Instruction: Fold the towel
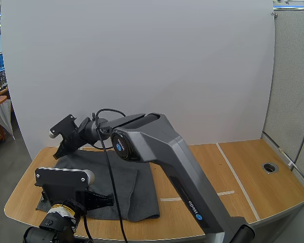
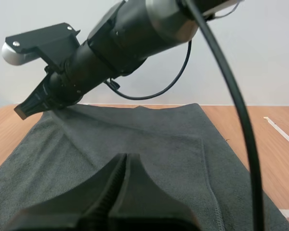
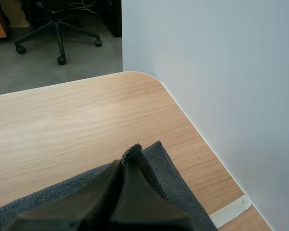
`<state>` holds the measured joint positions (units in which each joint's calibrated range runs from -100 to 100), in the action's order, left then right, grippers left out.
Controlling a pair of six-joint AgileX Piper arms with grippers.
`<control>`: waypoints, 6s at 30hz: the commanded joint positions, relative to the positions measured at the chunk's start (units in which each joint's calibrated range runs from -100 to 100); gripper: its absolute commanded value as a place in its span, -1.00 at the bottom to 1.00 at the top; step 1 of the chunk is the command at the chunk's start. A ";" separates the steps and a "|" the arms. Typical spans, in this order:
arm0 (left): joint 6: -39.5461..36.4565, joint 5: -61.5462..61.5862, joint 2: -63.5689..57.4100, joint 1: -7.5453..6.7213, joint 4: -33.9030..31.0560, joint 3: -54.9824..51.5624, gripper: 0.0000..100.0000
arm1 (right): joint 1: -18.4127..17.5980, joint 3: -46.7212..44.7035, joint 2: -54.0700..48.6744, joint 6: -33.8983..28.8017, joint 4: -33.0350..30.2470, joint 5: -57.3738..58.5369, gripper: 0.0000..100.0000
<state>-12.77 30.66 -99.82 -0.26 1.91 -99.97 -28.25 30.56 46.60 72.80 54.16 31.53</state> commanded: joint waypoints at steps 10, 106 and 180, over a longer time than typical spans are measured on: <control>-0.27 -1.30 -0.18 -0.17 0.86 -0.03 -1.00 | -1.13 3.05 3.78 0.46 -0.02 -11.29 -1.00; -0.27 -1.30 -0.18 -0.17 0.86 -0.03 -1.00 | 11.26 -6.20 -35.48 -16.80 -20.12 60.34 -0.38; 18.77 34.90 1.42 -0.16 3.48 32.92 -1.00 | 15.40 -65.30 -131.58 -36.34 -34.37 68.47 -1.00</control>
<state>-7.19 49.72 -100.00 -0.26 -2.23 -69.87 -12.95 -34.39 -83.01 36.67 17.27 100.00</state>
